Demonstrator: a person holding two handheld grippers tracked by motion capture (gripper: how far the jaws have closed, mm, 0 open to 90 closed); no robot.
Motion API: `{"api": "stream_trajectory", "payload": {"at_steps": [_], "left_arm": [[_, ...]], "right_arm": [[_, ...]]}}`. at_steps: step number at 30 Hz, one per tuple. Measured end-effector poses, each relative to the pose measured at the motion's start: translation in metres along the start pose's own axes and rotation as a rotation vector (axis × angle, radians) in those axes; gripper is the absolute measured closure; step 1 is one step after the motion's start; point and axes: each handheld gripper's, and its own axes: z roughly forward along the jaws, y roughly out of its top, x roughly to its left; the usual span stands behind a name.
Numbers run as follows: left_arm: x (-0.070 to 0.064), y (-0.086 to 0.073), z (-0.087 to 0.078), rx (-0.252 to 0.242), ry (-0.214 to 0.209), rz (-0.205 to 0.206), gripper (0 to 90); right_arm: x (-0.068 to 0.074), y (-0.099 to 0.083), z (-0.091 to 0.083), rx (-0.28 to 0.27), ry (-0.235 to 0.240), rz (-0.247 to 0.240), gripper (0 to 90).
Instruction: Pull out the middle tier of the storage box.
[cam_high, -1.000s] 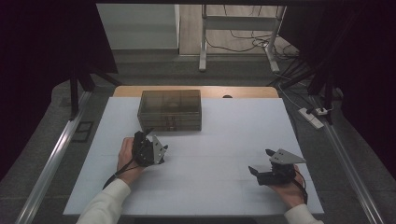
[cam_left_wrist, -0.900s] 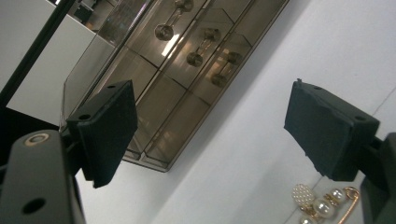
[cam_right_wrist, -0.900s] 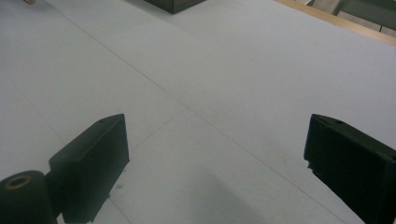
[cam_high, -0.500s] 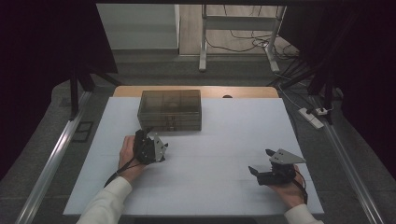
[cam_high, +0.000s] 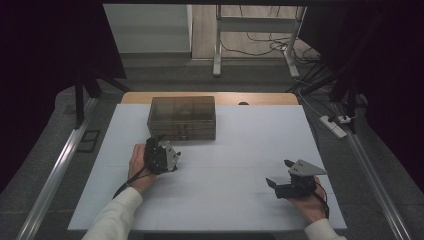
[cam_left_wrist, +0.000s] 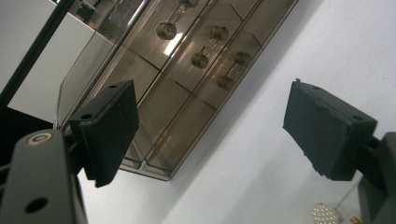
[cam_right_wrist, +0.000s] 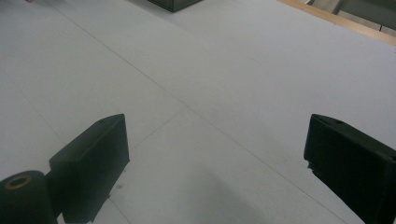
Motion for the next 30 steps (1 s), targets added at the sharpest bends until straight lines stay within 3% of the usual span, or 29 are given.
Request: {"api": "stream_trajectory", "payload": {"at_steps": [30], "left_arm": [[0.0, 0.009, 0.014, 0.003, 0.014, 0.02, 20.4]], "right_arm": [[0.0, 0.0, 0.0, 0.002, -0.003, -0.001, 6.5]]}}
